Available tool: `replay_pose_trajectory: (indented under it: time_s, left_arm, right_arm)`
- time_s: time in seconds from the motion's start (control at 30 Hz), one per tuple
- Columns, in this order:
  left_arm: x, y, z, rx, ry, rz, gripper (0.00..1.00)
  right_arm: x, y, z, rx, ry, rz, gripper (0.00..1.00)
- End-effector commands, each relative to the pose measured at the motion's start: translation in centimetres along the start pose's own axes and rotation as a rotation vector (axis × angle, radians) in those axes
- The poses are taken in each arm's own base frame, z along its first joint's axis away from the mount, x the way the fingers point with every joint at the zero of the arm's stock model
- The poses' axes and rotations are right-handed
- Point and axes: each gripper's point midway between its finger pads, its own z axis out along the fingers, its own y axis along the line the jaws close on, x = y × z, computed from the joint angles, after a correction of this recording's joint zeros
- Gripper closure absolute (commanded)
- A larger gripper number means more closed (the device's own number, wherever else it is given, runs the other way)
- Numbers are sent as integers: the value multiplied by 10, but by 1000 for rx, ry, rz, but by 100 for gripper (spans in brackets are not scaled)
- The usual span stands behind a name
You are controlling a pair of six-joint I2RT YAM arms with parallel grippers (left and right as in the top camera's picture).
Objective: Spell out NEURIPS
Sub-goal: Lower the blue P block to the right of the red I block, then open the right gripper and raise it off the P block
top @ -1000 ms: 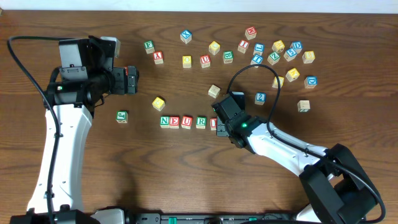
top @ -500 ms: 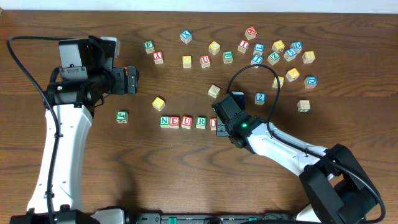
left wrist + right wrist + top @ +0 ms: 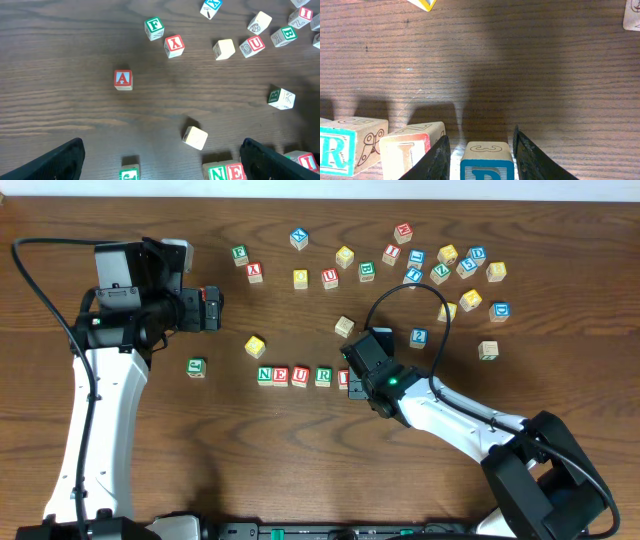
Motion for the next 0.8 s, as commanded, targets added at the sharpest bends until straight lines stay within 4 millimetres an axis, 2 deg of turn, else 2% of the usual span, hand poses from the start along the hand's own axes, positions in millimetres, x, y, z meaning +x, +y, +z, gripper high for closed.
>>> replay_pose_trajectory:
  time_s: [0.0,0.43,0.77]
  left_arm:
    - [-10,-1,-6,8,-27,3,2]
    - [-10,-1,-6,8,-27,3,2]
    - [-10,-1,-6,8,-27,3,2]
  right_arm:
    - [0,-6,4,29,-6,-4,65]
    - [-9,-12,4,66,-51,-2,67]
    - [-30,-27,5,107,-119,9,70]
